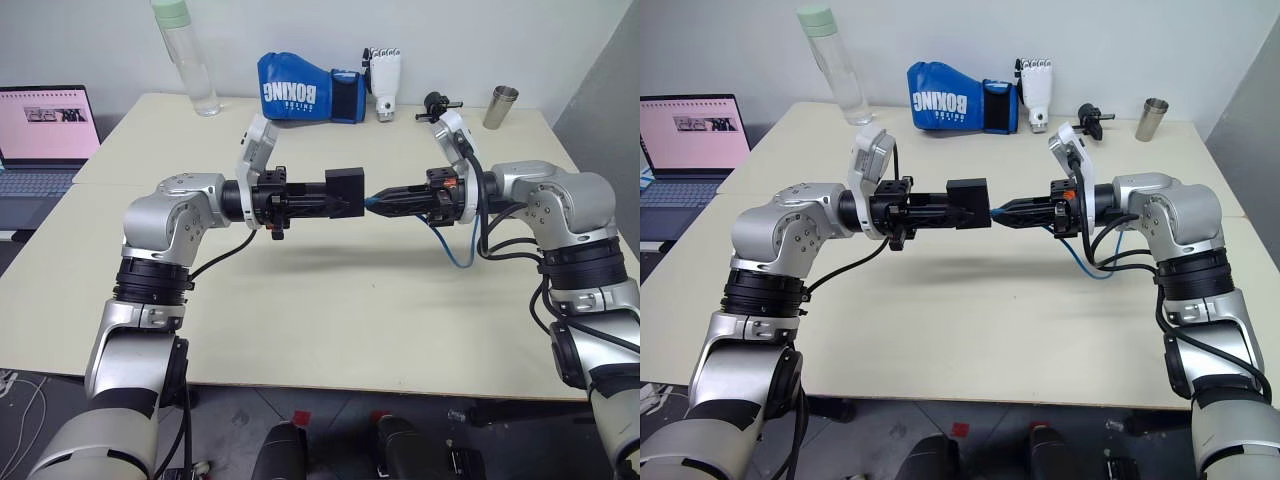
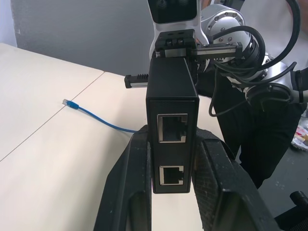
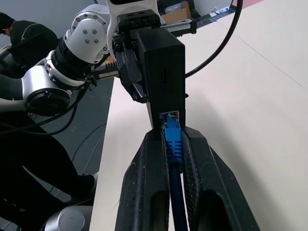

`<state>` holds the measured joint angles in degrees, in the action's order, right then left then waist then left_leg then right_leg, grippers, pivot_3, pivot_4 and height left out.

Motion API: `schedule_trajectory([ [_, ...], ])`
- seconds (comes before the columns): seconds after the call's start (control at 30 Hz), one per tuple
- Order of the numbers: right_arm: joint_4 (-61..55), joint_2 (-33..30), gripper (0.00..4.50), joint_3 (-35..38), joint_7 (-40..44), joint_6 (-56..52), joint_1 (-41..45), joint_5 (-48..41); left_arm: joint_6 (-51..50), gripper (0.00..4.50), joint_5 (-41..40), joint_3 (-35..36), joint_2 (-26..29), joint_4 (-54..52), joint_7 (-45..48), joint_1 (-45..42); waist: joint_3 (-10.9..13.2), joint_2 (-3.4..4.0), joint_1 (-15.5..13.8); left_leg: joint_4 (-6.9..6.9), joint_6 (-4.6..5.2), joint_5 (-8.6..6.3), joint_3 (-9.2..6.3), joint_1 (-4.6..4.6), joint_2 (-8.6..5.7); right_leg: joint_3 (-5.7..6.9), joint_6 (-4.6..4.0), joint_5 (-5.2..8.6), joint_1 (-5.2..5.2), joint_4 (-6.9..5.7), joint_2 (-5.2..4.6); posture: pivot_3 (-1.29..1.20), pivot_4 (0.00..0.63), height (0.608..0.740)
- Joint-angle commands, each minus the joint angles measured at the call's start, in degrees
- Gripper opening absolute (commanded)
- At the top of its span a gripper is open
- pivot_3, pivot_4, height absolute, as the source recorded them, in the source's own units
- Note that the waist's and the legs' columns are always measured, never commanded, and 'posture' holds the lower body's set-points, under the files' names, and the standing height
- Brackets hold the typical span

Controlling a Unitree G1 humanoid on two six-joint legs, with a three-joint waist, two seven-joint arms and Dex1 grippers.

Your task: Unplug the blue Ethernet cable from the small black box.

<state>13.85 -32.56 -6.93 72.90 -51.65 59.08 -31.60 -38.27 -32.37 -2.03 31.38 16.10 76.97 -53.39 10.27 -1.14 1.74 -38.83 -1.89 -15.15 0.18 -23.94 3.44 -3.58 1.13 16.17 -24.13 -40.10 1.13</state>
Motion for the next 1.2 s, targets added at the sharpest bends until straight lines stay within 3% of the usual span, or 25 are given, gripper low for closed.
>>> schedule_trajectory([
  [0.03, -0.8, -1.4, 0.09, 1.3, 0.7, -0.6, 1.4, -0.6, 0.1, 0.80, -0.7, 0.4, 0.4, -2.6, 1.0, -0.2, 0.0, 0.00, 0.0, 0.00, 0.00, 0.00, 0.00, 0.00, 0.00, 0.00, 0.00, 0.00, 0.00, 0.00, 0.00, 0.00, 0.150, 0.740],
  [0.3, 0.3, -10.5, 0.09, 1.4, 5.3, -0.9, -1.2, 0.7, 0.3, 0.80, -0.5, 0.7, 1.7, -2.0, 1.3, -0.3, 0.0, 0.00, -0.2, 0.00, 0.00, 0.00, 0.00, -0.01, -0.03, 0.01, 0.00, 0.00, 0.01, 0.03, -0.04, 0.00, 0.150, 0.740],
  [0.5, 0.5, -10.6, 0.09, 2.2, 3.6, -0.1, -2.0, 1.2, 0.8, 0.80, -0.1, 0.3, 0.9, -1.2, 1.4, -1.0, 0.0, 0.00, 0.2, 0.00, 0.01, 0.00, 0.01, 0.01, 0.01, -0.04, 0.00, 0.00, -0.01, 0.01, 0.05, 0.00, 0.150, 0.740],
  [0.57, 1.2, -9.5, 0.09, 2.2, 0.6, 2.4, -2.3, 3.1, 0.9, 0.80, 0.0, 0.2, 0.7, -0.9, 1.4, -1.1, 0.0, 0.00, 0.2, 0.02, 0.01, 0.00, 0.00, 0.01, 0.04, -0.03, 0.00, 0.00, -0.02, 0.01, 0.08, 0.00, 0.150, 0.740],
  [0.7, 7.9, -5.9, 0.09, -0.8, -17.7, 16.6, -6.2, 17.0, 1.2, 0.80, 0.0, 0.3, 0.3, -0.9, 1.2, -0.9, 0.0, -0.05, 0.1, 0.00, 0.00, 0.00, 0.00, 0.02, 0.04, -0.03, 0.00, 0.00, 0.02, 0.02, 0.06, 0.00, 0.150, 0.740],
  [0.83, 9.3, -3.0, 0.09, 0.2, -26.6, 23.2, -12.0, 22.0, 0.9, 0.80, -0.1, 0.6, 0.3, -2.1, 0.8, 0.0, 0.0, -0.02, -0.2, -0.01, -0.01, 0.01, 0.02, -0.07, -0.03, -0.02, 0.01, 0.00, -0.02, 0.03, -0.04, 0.00, 0.150, 0.740],
  [1.0, 9.2, -0.9, 0.09, 1.7, -32.2, 25.0, -16.1, 24.4, 0.1, 0.80, -0.7, 1.0, 0.7, -3.4, 0.1, 0.8, 0.0, -0.01, 0.0, 0.00, -0.17, 0.10, 0.09, -0.12, -0.04, -0.08, 0.01, 0.00, -0.10, 0.02, -0.09, 0.00, 0.150, 0.740],
  [1.2, 6.2, 0.8, 0.09, 4.2, -31.0, 16.5, -18.4, 20.2, -0.6, 0.80, -1.2, 1.1, 0.9, -4.7, -0.4, 1.6, 0.0, -0.01, 0.1, 0.01, -0.07, 0.04, 0.07, -0.02, -0.02, -0.09, 0.01, 0.00, -0.03, -0.01, -0.04, 0.00, 0.150, 0.740],
])
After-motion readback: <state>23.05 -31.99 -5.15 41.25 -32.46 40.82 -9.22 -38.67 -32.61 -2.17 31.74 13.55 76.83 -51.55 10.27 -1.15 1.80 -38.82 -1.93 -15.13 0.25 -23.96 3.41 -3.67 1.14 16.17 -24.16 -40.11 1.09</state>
